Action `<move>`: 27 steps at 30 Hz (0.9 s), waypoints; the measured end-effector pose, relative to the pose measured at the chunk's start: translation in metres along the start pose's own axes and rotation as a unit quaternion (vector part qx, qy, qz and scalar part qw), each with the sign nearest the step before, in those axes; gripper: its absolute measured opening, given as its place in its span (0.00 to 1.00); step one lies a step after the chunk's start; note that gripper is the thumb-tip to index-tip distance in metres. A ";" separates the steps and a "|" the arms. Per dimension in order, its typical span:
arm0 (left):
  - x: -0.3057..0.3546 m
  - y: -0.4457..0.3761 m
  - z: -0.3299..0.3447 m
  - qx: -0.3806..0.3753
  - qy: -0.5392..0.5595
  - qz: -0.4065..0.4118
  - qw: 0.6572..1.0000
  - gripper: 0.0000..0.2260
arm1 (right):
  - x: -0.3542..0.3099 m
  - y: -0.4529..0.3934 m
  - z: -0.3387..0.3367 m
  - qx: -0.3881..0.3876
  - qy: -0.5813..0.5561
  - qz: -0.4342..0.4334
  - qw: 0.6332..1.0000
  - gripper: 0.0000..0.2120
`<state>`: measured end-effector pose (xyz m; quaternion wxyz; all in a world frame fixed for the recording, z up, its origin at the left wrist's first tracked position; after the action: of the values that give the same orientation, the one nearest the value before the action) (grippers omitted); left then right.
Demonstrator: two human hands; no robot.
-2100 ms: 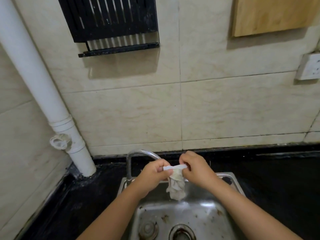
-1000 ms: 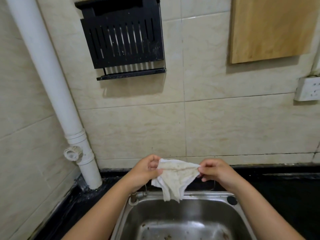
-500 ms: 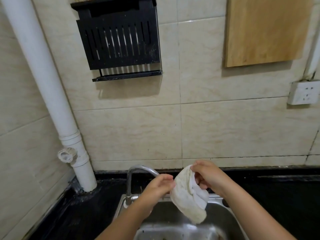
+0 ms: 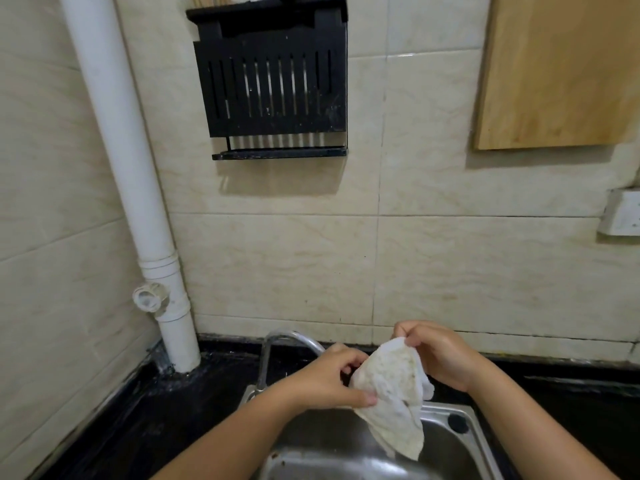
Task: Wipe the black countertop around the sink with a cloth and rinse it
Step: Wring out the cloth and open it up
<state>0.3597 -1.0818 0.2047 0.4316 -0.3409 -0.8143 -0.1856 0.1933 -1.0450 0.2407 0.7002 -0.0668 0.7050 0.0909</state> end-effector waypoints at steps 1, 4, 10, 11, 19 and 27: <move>0.001 0.000 0.000 -0.003 0.002 0.002 1.000 0.15 | 0.000 0.001 -0.001 0.007 -0.002 0.004 1.000 0.07; 0.008 0.003 -0.001 -0.006 0.013 -0.013 1.000 0.10 | 0.004 -0.001 -0.003 0.062 0.043 0.029 0.997 0.13; 0.020 0.000 -0.028 0.041 -0.040 -0.036 0.998 0.12 | 0.009 -0.005 0.003 0.023 0.287 0.017 0.958 0.11; 0.022 -0.001 -0.033 0.042 -0.057 -0.038 0.997 0.12 | 0.008 -0.008 0.004 0.019 0.332 0.019 0.943 0.12; 0.056 -0.002 -0.108 0.115 -0.264 -0.029 0.957 0.05 | -0.068 -0.051 0.020 0.036 0.468 -0.004 0.883 0.14; 0.095 -0.029 -0.174 0.304 0.271 0.008 0.913 0.10 | -0.145 -0.107 0.027 0.134 0.177 -0.130 0.966 0.12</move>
<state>0.4018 -1.1685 0.3801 0.7197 -0.1366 -0.6806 -0.0107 0.2448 -1.1478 0.3815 0.5726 -0.0780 0.8087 -0.1094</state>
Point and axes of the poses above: each hand's wrist, its own y-axis away from the middle knuckle, its own z-axis out of the palm, x = y × z, the point moved 2 cm from there along -y, towards the middle knuckle, and after that the axes turned 3 degrees about y, right-handed, at the moved point
